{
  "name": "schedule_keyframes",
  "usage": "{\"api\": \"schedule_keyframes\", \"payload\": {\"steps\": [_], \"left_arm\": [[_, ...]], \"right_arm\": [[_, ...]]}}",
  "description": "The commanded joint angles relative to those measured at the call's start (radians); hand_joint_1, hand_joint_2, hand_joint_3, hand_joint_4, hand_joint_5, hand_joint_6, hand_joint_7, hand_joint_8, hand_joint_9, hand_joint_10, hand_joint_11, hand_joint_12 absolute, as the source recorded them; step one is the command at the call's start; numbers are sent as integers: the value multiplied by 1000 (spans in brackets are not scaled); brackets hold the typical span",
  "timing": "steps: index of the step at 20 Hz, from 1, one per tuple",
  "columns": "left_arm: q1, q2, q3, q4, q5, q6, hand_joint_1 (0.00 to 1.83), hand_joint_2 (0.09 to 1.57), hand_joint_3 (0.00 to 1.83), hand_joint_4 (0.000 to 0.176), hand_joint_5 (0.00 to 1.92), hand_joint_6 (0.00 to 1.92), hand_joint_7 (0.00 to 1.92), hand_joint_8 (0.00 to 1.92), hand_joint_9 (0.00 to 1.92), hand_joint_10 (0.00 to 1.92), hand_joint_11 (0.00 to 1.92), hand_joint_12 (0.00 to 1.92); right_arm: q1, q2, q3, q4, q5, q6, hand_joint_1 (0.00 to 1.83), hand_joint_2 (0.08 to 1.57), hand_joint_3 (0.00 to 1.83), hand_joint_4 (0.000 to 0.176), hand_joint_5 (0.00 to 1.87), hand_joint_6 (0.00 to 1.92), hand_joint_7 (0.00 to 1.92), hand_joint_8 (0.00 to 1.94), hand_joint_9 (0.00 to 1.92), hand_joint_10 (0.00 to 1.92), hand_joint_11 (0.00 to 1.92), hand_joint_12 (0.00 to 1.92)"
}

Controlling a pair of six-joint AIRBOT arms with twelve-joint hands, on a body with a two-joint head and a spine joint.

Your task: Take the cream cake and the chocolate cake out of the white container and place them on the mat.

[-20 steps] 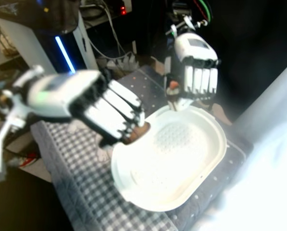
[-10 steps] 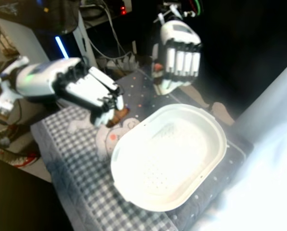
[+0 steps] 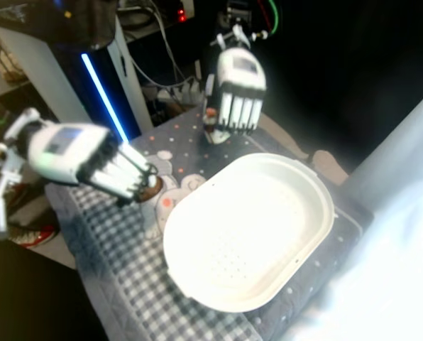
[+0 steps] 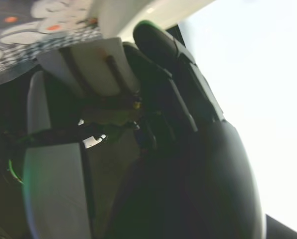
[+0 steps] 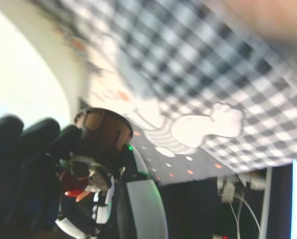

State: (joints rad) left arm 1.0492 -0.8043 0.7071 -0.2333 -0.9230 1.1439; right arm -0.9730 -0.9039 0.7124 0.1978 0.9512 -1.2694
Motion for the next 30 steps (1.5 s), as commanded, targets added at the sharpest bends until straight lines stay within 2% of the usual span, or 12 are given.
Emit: {"api": "schedule_keyframes", "payload": {"steps": [1, 4, 6, 8, 10, 12, 14, 19, 20, 22, 25, 30], "left_arm": [[12, -7, -2, -4, -110, -21, 1331, 1255, 1, 0, 606, 1297, 715, 1408, 735, 1608, 624, 1633], [78, -31, -1, -21, -97, -83, 1324, 1272, 1, 0, 592, 1274, 696, 1476, 687, 1679, 613, 1725], [106, -54, 3, -26, -87, -121, 1336, 1256, 0, 0, 640, 1139, 717, 1492, 750, 1674, 703, 1764], [114, -73, 9, -24, -76, -146, 1332, 1258, 1, 0, 607, 1198, 724, 1478, 744, 1672, 648, 1824], [124, -86, 15, -24, -75, -164, 974, 1144, 0, 0, 571, 509, 544, 764, 427, 1091, 181, 1723], [144, -109, 52, -29, -86, -254, 937, 1018, 0, 0, 560, 143, 536, 364, 329, 788, 9, 1561], [156, -118, 69, -31, -91, -296, 838, 959, 0, 0, 507, 15, 516, 174, 278, 692, 0, 1491], [159, -112, 67, -39, -106, -296, 632, 845, 0, 62, 407, 0, 417, 0, 314, 194, 0, 1285], [162, -109, 64, -41, -115, -296, 596, 847, 1, 66, 421, 4, 424, 3, 337, 181, 0, 1336], [175, -97, 58, -54, -150, -296, 342, 849, 0, 66, 456, 2, 543, 20, 329, 520, 0, 1447], [202, -73, 45, -88, -244, -295, 263, 939, 15, 0, 579, 36, 718, 86, 379, 775, 0, 1353], [245, -28, 13, -162, -451, -266, 114, 1056, 3, 0, 708, 41, 831, 145, 546, 826, 213, 1377]], "right_arm": [[-2, -3, -1, -9, 127, 13, 1233, 1098, 4, 7, 994, 962, 1037, 972, 704, 1172, 405, 1759], [-48, -30, 0, 17, 126, 53, 1266, 1112, 2, 0, 1027, 704, 986, 1245, 727, 1512, 539, 1900], [-80, -49, -6, 40, 123, 58, 1259, 1141, 3, 0, 948, 791, 951, 1332, 688, 1627, 454, 1920], [-93, -58, -13, 49, 118, 58, 1156, 1151, 10, 0, 892, 1081, 830, 1120, 593, 1397, 336, 1826], [-95, -62, -14, 50, 109, 58, 904, 1078, 0, 0, 658, 773, 679, 878, 518, 1101, 221, 1687], [-95, -63, -15, 50, 107, 58, 825, 1006, 0, 0, 588, 692, 622, 821, 489, 1097, 230, 1634], [-95, -63, -15, 51, 105, 58, 865, 947, 0, 0, 589, 573, 632, 727, 519, 1008, 262, 1532], [-95, -59, -16, 54, 104, 58, 901, 862, 0, 0, 665, 405, 691, 684, 535, 1040, 307, 1504], [-95, -56, -17, 54, 104, 58, 908, 860, 0, 0, 666, 411, 679, 734, 532, 1085, 312, 1520], [-95, -48, -20, 54, 106, 58, 780, 871, 3, 0, 640, 441, 644, 748, 534, 1062, 302, 1516], [-95, -33, -25, 54, 151, 58, 713, 880, 0, 0, 548, 657, 595, 884, 511, 1139, 285, 1560], [-95, 23, -60, 39, 278, 59, 660, 883, 4, 0, 513, 729, 605, 861, 543, 1104, 364, 1508]]}}
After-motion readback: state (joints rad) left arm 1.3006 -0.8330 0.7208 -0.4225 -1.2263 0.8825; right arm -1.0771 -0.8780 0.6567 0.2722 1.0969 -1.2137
